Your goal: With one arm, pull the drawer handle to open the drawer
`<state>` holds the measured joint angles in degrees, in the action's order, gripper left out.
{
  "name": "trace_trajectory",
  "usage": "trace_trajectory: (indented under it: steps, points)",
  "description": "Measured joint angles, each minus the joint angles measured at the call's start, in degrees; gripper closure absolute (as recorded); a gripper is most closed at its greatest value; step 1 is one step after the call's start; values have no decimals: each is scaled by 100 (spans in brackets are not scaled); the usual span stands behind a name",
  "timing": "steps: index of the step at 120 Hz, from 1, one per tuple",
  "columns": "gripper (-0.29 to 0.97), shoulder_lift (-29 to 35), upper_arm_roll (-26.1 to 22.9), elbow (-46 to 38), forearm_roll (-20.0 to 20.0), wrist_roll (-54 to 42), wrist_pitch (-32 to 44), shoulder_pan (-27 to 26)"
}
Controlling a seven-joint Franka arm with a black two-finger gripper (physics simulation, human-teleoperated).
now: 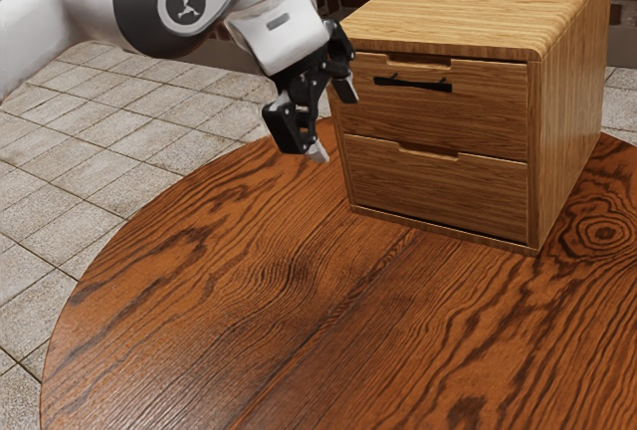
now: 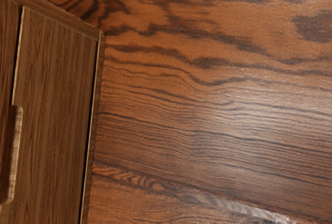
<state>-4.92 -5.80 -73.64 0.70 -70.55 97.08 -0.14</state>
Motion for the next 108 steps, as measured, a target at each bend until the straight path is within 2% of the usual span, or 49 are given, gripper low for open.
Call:
trace_trajectory:
  steps: [6,19,30,38,50,60,82,96,108]
  points:
    - [1,-71,-41,-22,-375,-162,94,-241]
    - [1,-243,-83,-93,-1473,-312,274,-449]
    - [1,-312,-94,-96,-1976,-370,370,-468]
    - [1,-324,-92,-54,-1906,-392,421,-500]
    - [1,-334,4,-2,-1423,-390,604,-492]
    - [1,-345,101,-1,-1243,-251,702,-453]
    - [3,-482,75,85,-1734,84,632,-539]
    - [23,-499,59,131,-1973,249,582,-634]
    - [35,-671,54,415,-2152,366,580,-640]
